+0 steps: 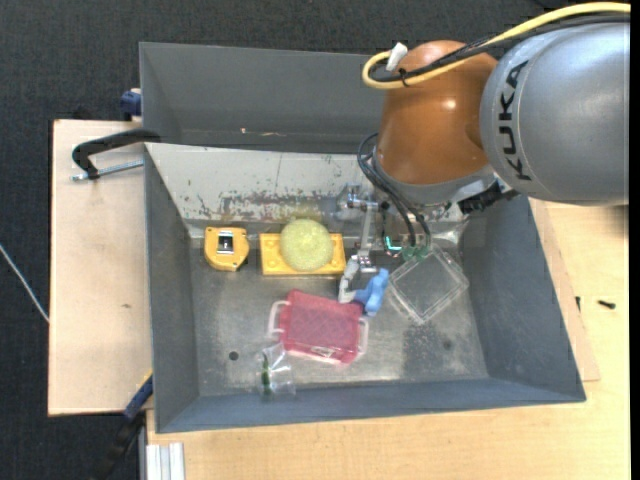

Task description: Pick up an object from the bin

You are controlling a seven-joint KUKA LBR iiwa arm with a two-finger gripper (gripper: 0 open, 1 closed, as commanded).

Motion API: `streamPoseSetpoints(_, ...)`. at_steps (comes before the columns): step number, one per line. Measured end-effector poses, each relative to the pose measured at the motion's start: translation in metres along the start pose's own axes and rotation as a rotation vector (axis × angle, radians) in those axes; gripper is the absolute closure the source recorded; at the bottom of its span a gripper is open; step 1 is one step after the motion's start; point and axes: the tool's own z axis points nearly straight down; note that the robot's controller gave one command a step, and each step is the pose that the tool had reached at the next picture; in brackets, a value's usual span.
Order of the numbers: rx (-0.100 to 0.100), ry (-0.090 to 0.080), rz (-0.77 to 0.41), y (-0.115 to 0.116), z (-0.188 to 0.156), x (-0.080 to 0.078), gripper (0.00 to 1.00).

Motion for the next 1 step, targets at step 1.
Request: streamPoseSetpoints(1, -0.001, -0.008, 0.001, -0.0004, -0.0042, -0.0017, 0.00)
